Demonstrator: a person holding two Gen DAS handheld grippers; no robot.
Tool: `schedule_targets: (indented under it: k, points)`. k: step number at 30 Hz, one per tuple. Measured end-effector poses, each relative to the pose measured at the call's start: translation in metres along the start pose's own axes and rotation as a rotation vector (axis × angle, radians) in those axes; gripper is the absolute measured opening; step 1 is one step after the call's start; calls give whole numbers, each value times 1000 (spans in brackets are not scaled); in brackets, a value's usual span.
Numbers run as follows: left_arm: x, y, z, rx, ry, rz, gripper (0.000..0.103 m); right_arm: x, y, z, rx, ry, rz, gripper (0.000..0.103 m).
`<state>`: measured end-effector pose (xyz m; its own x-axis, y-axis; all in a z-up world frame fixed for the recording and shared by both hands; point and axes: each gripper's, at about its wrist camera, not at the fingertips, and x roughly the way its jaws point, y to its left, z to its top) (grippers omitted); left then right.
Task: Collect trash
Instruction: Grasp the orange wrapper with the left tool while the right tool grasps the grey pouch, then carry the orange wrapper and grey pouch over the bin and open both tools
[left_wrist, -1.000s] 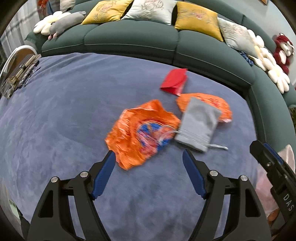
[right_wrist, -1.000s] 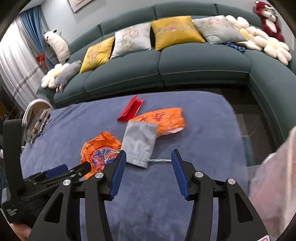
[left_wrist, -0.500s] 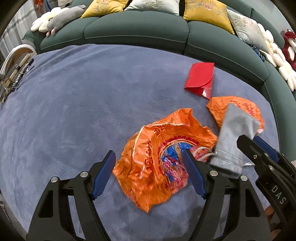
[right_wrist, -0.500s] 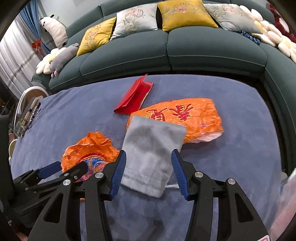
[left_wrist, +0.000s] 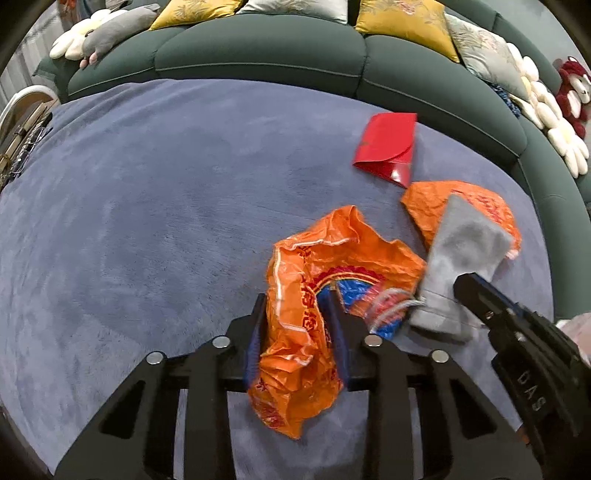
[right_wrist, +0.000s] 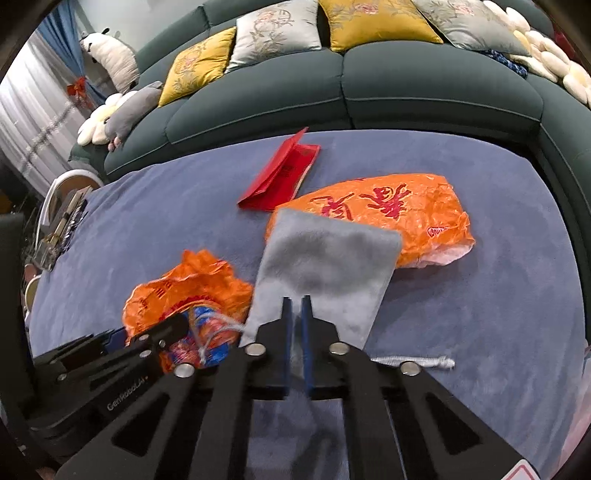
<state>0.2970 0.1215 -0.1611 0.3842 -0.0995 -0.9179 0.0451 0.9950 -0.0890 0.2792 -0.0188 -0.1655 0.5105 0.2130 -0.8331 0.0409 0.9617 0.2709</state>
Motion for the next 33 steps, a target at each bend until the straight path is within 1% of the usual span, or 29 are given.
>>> schedule_targets:
  k: [3,6,7,8,9,10,11,13,17,23,25,26,27,28,29,31,33]
  points:
    - [-12,-6,-4,20,-19,-2,25,-13,3,-1,-1,-16,13,3]
    - [-22,-9,-9,20,-28,-9,24,-24,-1,0,10,-36,7,3]
    - [-26,-9,-10,17,-33,-9,24,-26,-4,1,14,-39,-4,5]
    - [-27,-9,-10,16,-38,-6,24,-27,-6,3,18,-39,-14,15]
    - [-30,-8,-10,13,-46,2,24,-27,-9,4,22,-37,-24,22]
    - [-30,-6,-8,8,-49,4,24,-28,-12,5,32,-50,-43,38]
    - [-30,-3,-7,3,-50,4,24,-29,-17,6,36,-58,-56,47]
    - [-28,-3,-4,-4,-48,7,24,-26,-22,7,45,-56,-63,49]
    - [-21,1,1,-16,-39,8,24,-7,-30,12,67,-21,-58,54]
    - [-10,4,7,-13,-25,4,24,21,-27,14,67,16,-41,54]
    - [-8,4,7,-12,-22,3,24,23,-23,12,63,5,-50,46]
    - [-7,4,6,-10,-22,5,24,24,-21,11,60,7,-41,31]
    - [-8,3,5,-9,-21,6,24,24,-19,10,60,16,-29,22]
    - [-8,2,4,-8,-20,2,24,22,-17,8,59,18,-19,17]
    - [-10,0,3,-6,-20,0,24,20,-15,6,53,18,-11,10]
    - [-15,-5,1,4,-25,-5,24,12,-13,2,48,8,-7,6]
    - [-22,-11,-2,9,-27,-15,24,-3,-12,-2,48,-11,-6,6]
